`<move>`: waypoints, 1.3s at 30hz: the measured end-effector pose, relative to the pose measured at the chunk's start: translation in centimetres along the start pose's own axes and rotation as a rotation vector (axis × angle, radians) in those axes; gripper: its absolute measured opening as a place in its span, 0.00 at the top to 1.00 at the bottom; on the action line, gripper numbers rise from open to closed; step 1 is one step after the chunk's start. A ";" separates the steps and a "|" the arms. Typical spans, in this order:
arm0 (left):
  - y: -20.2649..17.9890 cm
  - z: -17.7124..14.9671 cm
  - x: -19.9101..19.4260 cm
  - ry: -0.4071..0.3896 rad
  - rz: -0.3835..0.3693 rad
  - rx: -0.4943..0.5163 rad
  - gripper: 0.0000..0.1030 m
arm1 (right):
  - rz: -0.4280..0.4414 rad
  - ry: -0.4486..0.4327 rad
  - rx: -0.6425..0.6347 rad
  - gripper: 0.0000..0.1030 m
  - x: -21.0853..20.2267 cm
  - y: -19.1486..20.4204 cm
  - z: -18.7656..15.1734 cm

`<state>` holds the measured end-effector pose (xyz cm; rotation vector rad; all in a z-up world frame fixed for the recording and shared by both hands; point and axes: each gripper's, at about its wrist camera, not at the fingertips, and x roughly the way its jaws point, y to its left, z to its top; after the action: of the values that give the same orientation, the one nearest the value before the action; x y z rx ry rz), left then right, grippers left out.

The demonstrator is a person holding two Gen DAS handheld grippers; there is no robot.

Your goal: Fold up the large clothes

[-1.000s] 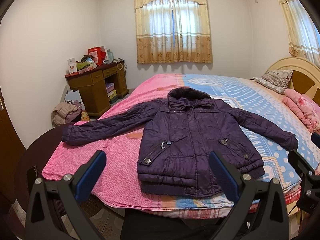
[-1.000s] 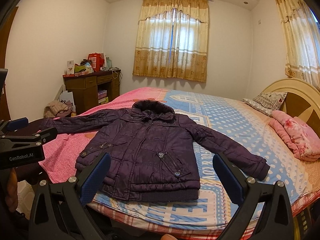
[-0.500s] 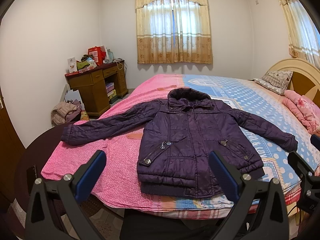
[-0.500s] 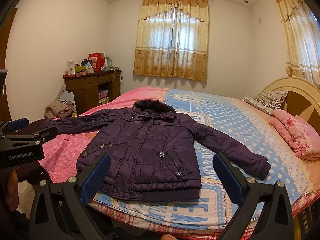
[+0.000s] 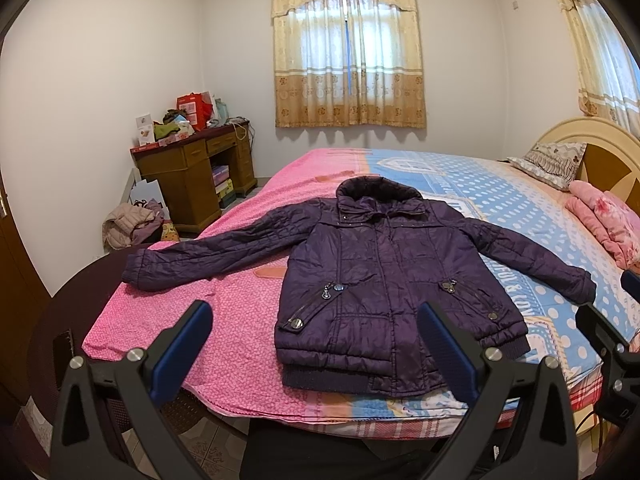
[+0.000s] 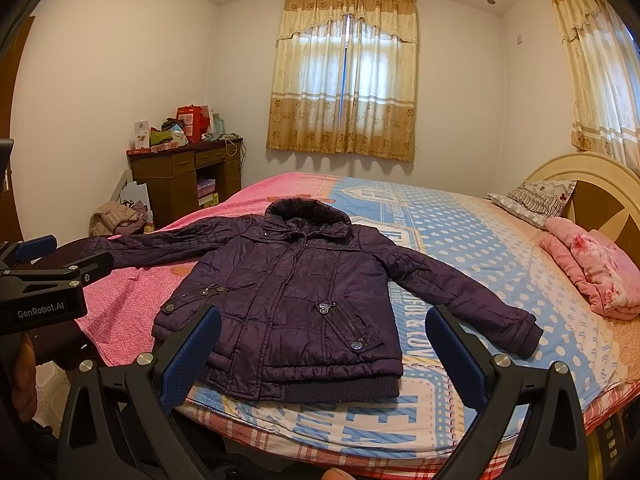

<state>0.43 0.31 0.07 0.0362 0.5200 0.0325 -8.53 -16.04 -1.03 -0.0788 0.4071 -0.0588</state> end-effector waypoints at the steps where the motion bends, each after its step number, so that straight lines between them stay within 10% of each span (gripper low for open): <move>1: 0.0 0.0 0.0 0.000 0.000 -0.001 0.00 | 0.000 0.000 -0.001 0.01 0.0 0.0 0.0; 24: 0.0 -0.1 0.4 0.017 -0.021 0.021 0.00 | 0.039 0.003 0.021 0.01 0.6 -0.7 -0.3; 30: 0.3 -0.2 3.3 0.034 -0.005 0.038 0.00 | 0.056 0.017 0.100 0.01 3.8 -4.8 -1.6; 39: -1.2 -0.5 10.3 0.098 0.024 0.094 0.00 | -0.056 0.257 0.320 0.01 11.2 -16.3 -7.4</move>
<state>9.17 -0.49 -5.58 0.1337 0.6192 0.0334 -1.85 -33.53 -10.79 0.2352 0.6476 -0.1898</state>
